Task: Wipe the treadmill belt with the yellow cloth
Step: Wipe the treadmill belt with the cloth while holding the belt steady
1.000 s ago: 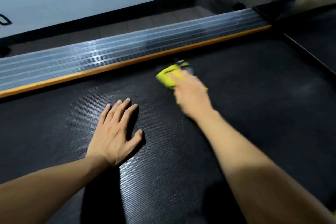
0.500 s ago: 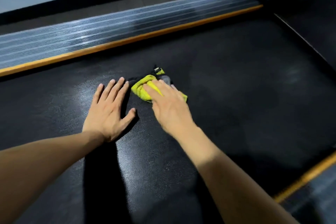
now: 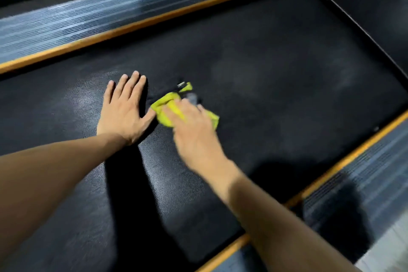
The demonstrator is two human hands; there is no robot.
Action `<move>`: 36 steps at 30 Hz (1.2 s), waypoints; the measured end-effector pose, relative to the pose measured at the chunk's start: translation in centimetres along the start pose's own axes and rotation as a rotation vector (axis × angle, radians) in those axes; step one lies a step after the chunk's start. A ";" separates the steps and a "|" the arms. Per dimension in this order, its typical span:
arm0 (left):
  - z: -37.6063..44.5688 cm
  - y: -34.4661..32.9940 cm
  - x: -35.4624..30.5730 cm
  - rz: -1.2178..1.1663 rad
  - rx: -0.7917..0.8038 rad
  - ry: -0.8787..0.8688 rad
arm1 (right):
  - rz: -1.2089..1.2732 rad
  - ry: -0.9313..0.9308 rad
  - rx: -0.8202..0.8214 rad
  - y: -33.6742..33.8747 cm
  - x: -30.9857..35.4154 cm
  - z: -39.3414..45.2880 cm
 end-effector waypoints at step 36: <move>-16.6 1.4 -9.3 -0.006 -0.042 0.085 | 0.074 0.186 0.258 4.3 -1.9 -10.0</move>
Point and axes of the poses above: each hand's wrist, its own z-axis towards the middle knuckle, its own y-axis out of the back of the hand, x = y × z, the point moved 10 cm from there along z, towards the middle knuckle, and after that the axes turned 8 degrees about -x, right-handed, at the moved point
